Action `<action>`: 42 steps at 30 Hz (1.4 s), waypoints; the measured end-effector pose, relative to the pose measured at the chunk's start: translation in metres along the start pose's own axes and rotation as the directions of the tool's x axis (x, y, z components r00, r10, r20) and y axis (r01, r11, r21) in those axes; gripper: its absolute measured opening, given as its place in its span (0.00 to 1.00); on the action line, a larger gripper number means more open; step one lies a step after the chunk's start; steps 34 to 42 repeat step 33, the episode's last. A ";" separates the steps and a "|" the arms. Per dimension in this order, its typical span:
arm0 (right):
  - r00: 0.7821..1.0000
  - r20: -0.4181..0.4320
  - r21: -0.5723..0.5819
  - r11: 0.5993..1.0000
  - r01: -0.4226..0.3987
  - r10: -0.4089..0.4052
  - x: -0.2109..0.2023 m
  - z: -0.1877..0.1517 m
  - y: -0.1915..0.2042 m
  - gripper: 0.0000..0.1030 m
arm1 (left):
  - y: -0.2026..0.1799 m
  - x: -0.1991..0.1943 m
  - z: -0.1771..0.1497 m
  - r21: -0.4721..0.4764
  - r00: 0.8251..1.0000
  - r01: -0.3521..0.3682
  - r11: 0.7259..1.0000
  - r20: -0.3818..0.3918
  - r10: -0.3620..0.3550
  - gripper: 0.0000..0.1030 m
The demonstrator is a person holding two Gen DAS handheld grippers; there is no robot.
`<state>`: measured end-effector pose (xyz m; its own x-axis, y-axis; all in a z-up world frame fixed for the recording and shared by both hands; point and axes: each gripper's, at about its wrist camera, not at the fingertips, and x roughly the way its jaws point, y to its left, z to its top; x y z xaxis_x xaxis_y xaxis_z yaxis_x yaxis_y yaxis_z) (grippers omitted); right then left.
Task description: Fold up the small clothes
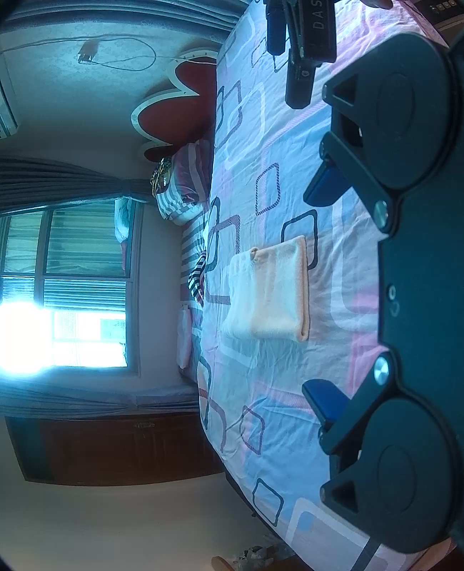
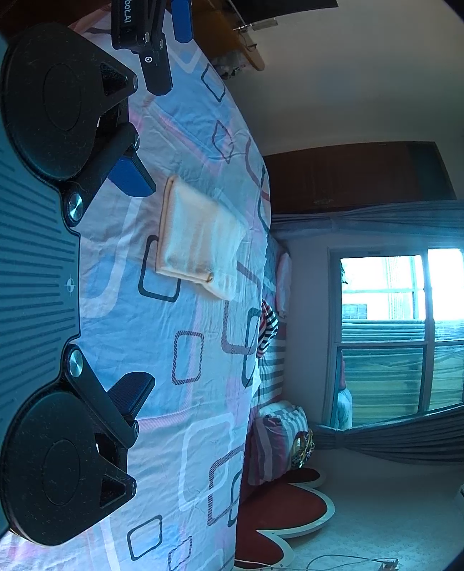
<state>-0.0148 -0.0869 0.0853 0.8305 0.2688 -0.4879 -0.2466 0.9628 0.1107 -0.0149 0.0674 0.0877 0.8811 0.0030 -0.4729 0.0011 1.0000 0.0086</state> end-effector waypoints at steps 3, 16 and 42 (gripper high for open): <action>1.000 -0.001 0.001 1.000 -0.001 0.001 0.000 0.000 0.000 1.00 | 0.000 -0.001 0.000 0.000 1.000 0.001 1.000 0.002 -0.001 0.99; 1.000 -0.001 0.000 1.000 -0.002 0.002 0.001 -0.001 -0.001 1.00 | -0.002 -0.002 0.000 0.004 1.000 0.004 1.000 0.011 -0.004 0.99; 1.000 -0.009 -0.022 1.000 -0.013 0.013 0.003 -0.002 -0.004 1.00 | -0.003 -0.004 0.002 0.002 1.000 0.005 1.000 0.029 -0.005 0.99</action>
